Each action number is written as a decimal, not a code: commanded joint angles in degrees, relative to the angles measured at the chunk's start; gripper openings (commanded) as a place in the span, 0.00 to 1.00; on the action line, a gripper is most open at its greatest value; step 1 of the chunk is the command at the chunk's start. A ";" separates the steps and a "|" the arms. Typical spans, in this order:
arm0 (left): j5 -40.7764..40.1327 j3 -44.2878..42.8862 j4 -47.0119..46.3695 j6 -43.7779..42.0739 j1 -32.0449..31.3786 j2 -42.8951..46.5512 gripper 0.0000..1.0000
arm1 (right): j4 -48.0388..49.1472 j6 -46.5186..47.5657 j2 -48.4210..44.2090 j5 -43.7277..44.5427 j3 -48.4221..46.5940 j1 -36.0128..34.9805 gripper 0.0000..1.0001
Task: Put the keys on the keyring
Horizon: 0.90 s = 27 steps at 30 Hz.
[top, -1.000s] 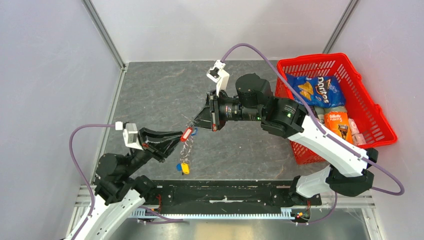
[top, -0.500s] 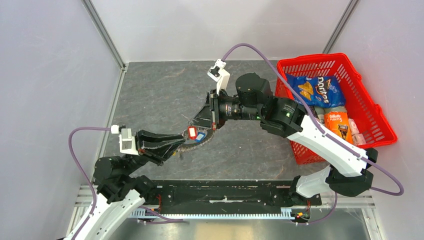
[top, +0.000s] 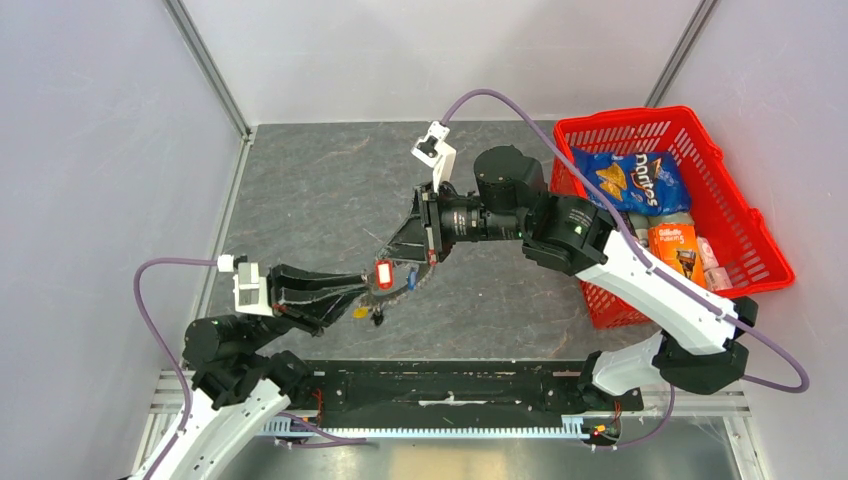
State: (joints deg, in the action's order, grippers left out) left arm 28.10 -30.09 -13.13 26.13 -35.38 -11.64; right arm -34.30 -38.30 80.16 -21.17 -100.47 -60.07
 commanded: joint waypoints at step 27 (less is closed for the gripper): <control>9.04 -11.41 0.94 1.13 0.11 -0.93 0.39 | -0.59 4.85 -4.71 -7.20 -0.71 0.37 0.00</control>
State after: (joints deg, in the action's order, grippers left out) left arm 33.69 -39.27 -11.68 26.50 -35.38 -11.38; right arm -35.97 -34.83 76.44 -27.31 -99.77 -59.88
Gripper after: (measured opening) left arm 0.390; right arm 0.004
